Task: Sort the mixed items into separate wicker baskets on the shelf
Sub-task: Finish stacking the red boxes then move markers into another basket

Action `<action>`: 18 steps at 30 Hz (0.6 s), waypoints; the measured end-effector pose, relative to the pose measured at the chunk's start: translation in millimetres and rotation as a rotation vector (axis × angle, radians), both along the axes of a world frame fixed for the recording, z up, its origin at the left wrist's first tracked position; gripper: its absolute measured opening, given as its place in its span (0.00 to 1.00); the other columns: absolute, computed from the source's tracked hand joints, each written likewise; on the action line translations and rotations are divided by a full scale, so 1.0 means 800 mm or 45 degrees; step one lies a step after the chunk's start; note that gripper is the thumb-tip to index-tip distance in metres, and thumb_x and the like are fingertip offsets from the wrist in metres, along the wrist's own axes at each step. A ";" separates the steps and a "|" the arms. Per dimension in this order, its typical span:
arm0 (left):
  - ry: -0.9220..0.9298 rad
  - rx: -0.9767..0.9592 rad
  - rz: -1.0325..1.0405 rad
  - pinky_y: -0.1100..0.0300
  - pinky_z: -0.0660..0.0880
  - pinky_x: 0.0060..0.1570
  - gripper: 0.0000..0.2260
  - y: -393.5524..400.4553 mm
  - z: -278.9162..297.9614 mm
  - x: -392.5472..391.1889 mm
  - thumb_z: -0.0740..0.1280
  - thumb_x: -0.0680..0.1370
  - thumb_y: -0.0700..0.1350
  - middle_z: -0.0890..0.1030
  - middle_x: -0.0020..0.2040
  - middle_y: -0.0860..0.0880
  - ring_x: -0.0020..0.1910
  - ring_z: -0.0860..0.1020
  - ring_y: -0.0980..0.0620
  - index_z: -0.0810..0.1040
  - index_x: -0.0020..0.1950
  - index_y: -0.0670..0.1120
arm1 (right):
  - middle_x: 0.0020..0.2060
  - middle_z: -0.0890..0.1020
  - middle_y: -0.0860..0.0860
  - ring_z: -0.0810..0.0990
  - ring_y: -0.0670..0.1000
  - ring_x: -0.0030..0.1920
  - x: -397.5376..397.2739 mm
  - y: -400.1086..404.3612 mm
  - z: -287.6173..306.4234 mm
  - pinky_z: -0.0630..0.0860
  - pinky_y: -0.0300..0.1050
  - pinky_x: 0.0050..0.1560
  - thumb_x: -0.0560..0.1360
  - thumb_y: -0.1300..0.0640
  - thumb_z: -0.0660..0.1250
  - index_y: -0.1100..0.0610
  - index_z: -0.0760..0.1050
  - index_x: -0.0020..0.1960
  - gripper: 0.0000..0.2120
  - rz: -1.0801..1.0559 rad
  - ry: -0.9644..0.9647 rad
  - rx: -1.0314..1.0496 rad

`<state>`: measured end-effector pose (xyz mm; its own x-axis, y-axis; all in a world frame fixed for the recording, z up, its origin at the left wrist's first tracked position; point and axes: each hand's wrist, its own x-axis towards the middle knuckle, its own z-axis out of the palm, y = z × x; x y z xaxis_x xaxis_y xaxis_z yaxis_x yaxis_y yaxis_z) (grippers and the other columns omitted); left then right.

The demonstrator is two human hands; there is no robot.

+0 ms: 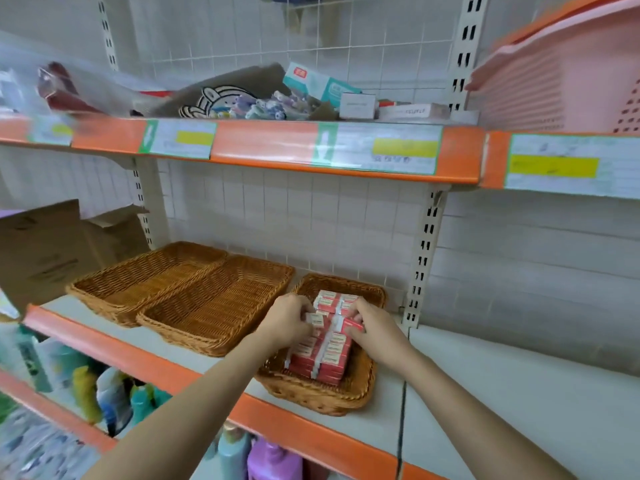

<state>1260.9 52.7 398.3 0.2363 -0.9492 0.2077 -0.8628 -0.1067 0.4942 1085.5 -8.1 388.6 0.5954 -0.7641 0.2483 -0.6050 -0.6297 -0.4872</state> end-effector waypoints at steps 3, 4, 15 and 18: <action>0.006 0.020 -0.099 0.63 0.75 0.47 0.10 -0.015 -0.003 0.019 0.71 0.72 0.40 0.79 0.56 0.49 0.51 0.77 0.53 0.80 0.53 0.45 | 0.62 0.73 0.51 0.75 0.48 0.57 0.022 0.000 -0.003 0.73 0.38 0.51 0.80 0.56 0.63 0.56 0.69 0.60 0.10 -0.137 -0.018 -0.054; 0.008 0.017 -0.127 0.62 0.76 0.49 0.10 -0.020 -0.005 0.023 0.70 0.72 0.39 0.78 0.56 0.48 0.52 0.76 0.52 0.80 0.53 0.45 | 0.62 0.73 0.50 0.74 0.49 0.58 0.030 0.001 -0.004 0.72 0.39 0.52 0.80 0.56 0.63 0.56 0.69 0.60 0.10 -0.189 -0.009 -0.093; -0.088 -0.069 -0.256 0.61 0.70 0.59 0.16 -0.038 -0.038 0.036 0.67 0.76 0.46 0.73 0.59 0.49 0.60 0.73 0.50 0.76 0.63 0.47 | 0.54 0.67 0.46 0.69 0.43 0.54 0.040 0.017 -0.013 0.69 0.36 0.51 0.76 0.55 0.67 0.53 0.67 0.58 0.13 -0.214 0.058 0.076; -0.090 -0.087 -0.261 0.61 0.71 0.59 0.17 -0.037 -0.040 0.035 0.67 0.77 0.46 0.72 0.60 0.49 0.60 0.73 0.51 0.75 0.65 0.46 | 0.56 0.67 0.46 0.71 0.44 0.54 0.038 0.018 -0.017 0.71 0.36 0.51 0.75 0.56 0.67 0.53 0.67 0.61 0.17 -0.229 0.043 0.056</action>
